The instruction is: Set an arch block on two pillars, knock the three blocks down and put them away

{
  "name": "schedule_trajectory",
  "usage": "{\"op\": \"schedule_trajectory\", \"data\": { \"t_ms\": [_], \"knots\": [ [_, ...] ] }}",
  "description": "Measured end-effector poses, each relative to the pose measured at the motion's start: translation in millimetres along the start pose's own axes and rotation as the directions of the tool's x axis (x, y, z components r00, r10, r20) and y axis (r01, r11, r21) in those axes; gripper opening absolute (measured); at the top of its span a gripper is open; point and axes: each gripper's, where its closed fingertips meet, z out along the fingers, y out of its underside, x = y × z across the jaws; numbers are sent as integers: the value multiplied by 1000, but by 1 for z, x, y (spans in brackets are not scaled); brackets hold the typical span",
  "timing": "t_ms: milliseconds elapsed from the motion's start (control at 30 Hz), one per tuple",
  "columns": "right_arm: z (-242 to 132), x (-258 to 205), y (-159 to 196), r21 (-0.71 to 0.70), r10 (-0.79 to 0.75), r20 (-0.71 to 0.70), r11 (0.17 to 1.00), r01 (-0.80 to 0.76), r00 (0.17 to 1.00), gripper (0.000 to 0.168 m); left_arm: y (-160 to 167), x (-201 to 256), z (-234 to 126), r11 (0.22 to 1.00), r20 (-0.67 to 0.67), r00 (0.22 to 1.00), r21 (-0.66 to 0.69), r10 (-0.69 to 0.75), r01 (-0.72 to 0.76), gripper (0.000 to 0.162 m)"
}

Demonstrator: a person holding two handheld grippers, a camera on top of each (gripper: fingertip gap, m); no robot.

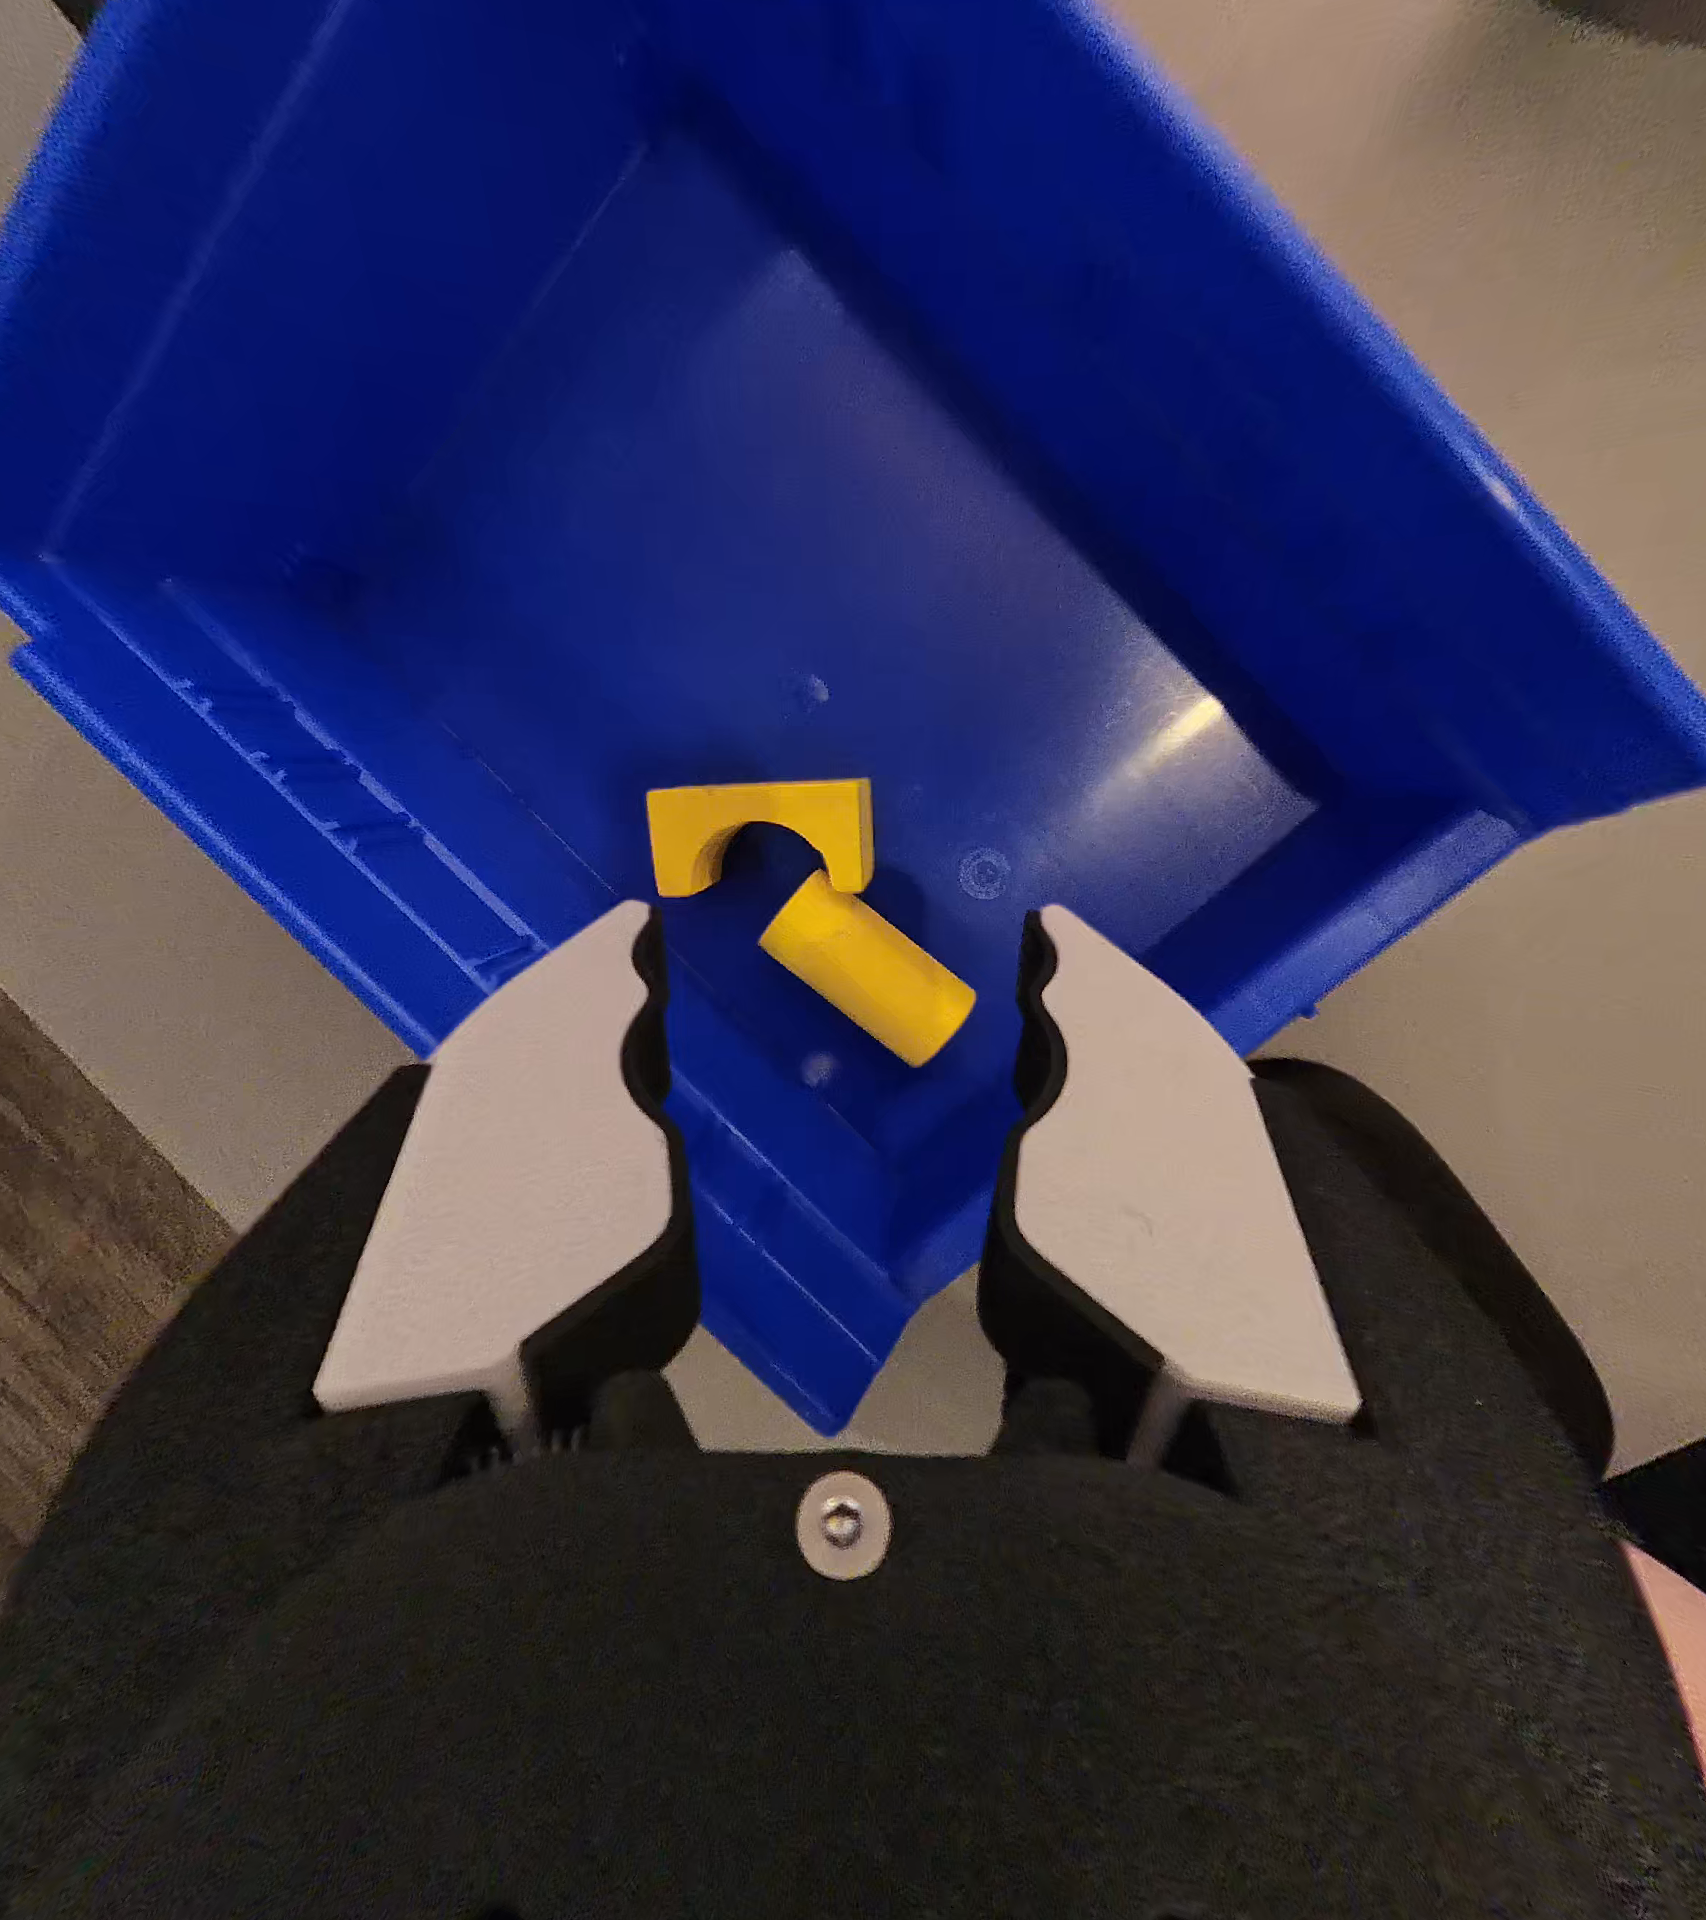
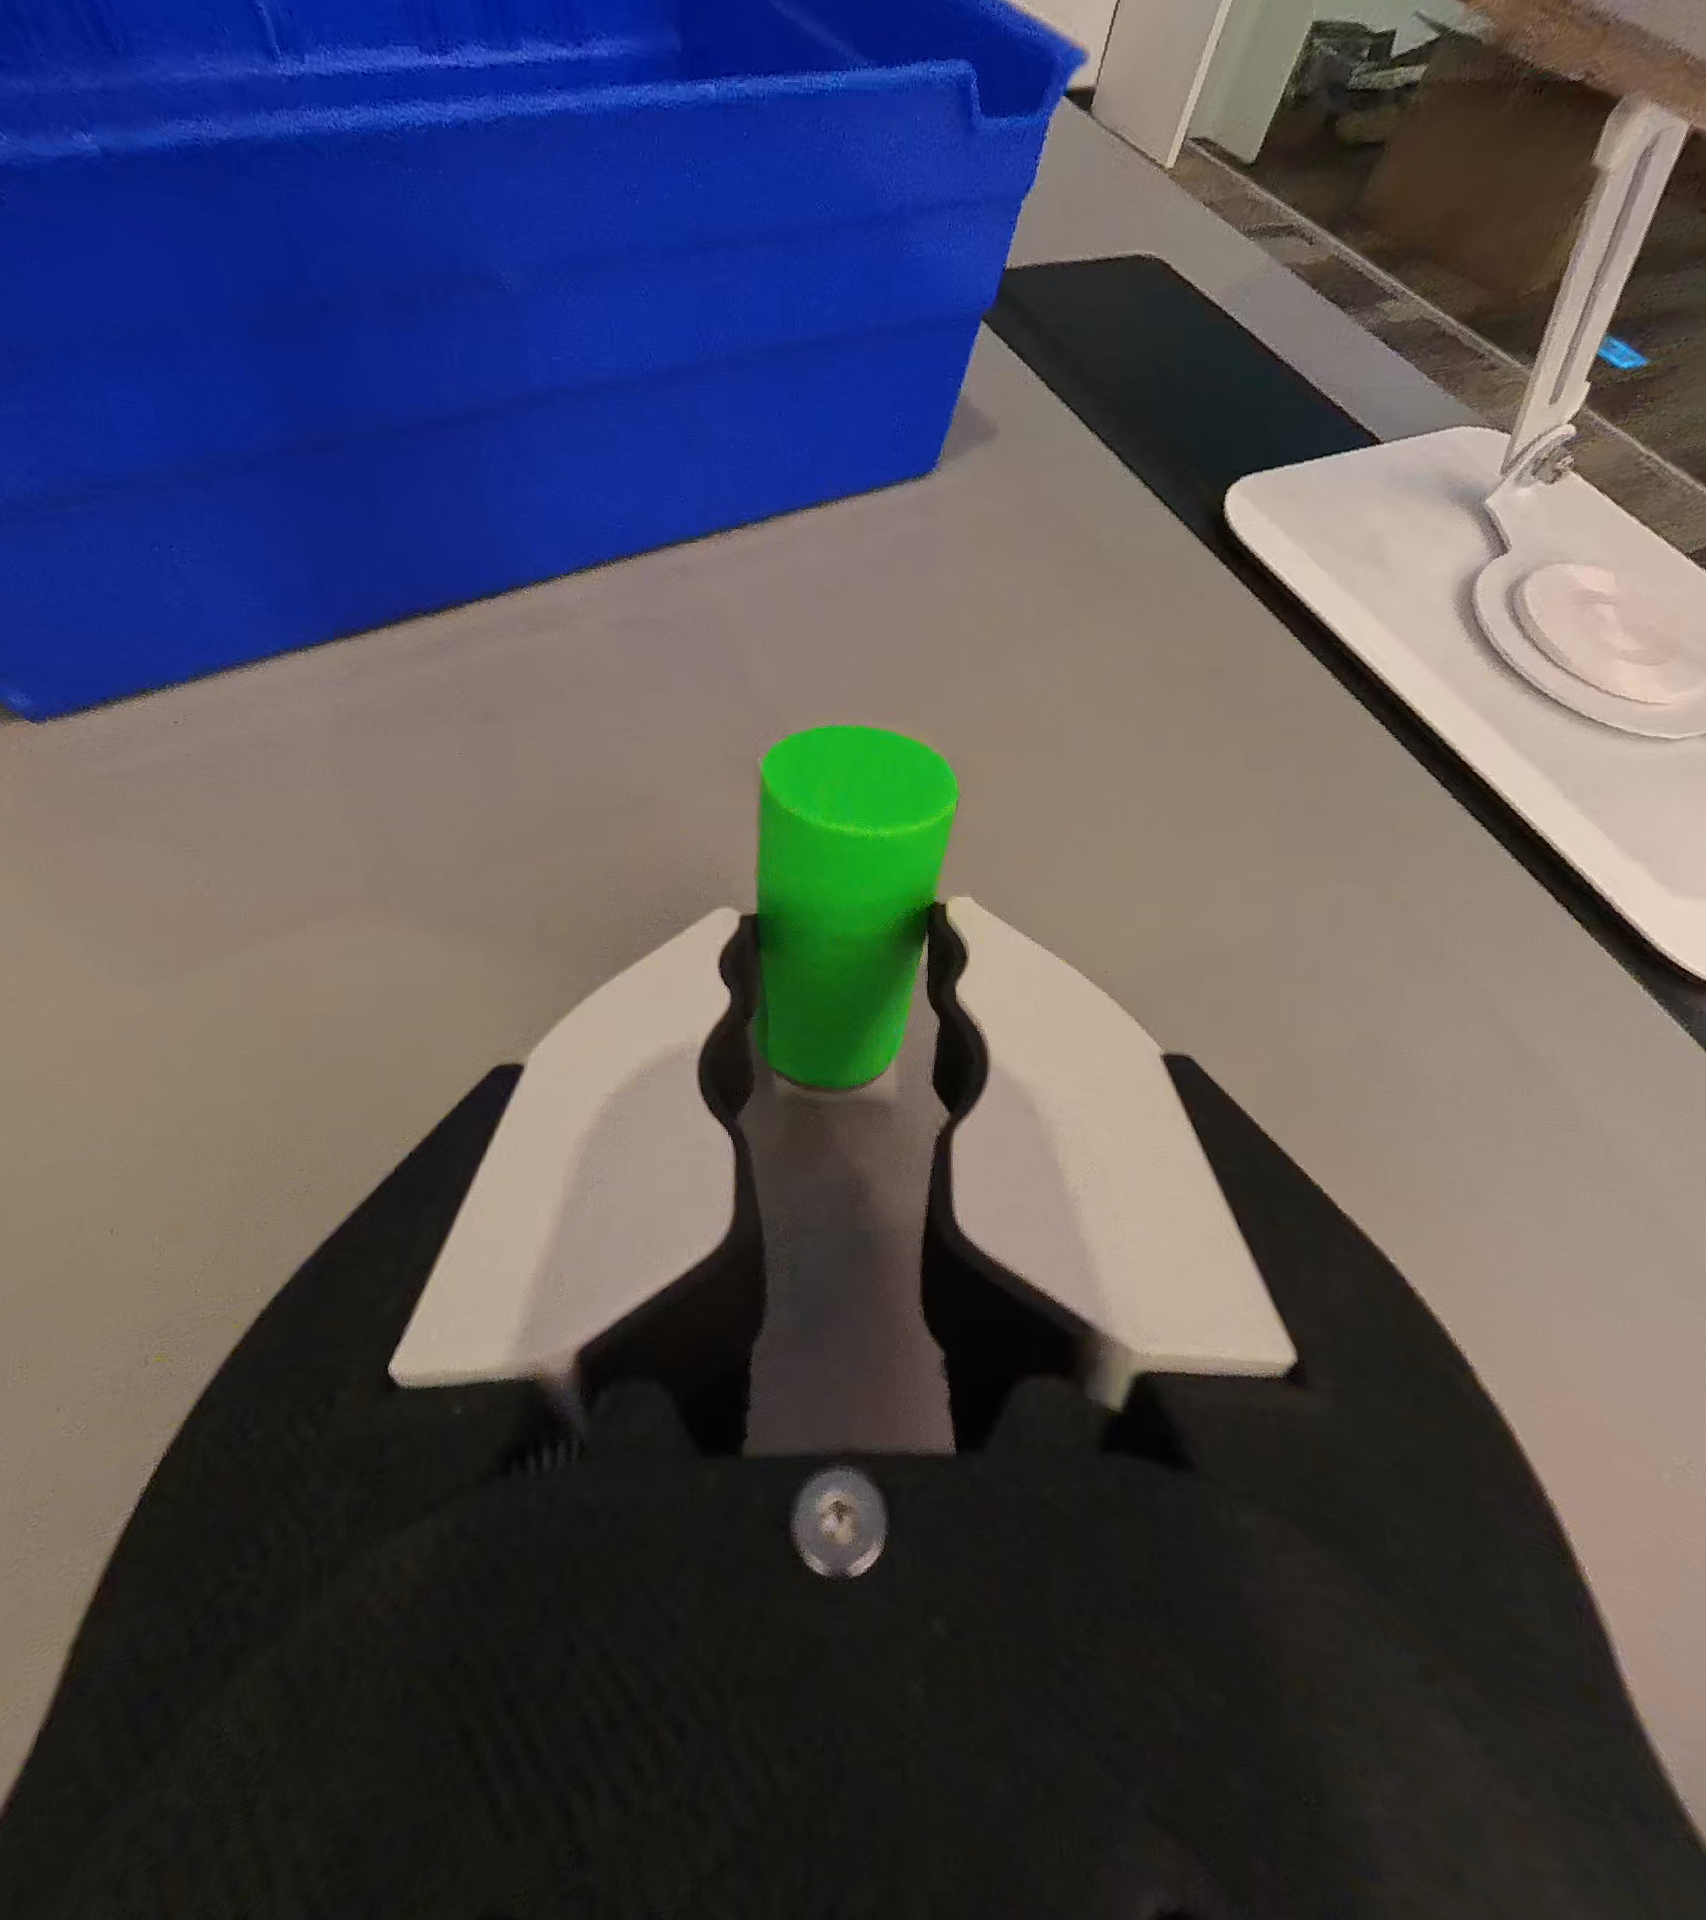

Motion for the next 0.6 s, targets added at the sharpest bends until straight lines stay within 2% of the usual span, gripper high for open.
{"op": "schedule_trajectory", "data": {
  "t_ms": [67,133,233,300,367,600],
  "knots": [
    [1,4,2,-1,13,-1,1000,-13,1000,32,-2,-1,11,999,-25,999,-23,-42,41,63],
    [0,4,0,15,36,20,999,-36,999,32,2,6,21,993,-88,991,-81,-98,91,51],
    [-3,5,6,-13,53,32,999,-53,998,33,20,16,32,966,-129,976,-215,-176,146,53],
    [-5,6,9,-32,91,29,995,-90,995,33,31,14,37,935,-73,973,-302,-220,189,61],
    [-7,6,12,-54,119,24,992,-118,993,32,37,17,41,903,-46,962,-360,-270,236,58],
    [-11,3,24,-141,33,-32,989,-37,999,34,57,14,57,801,79,936,-496,-344,336,59]
  ]
}}
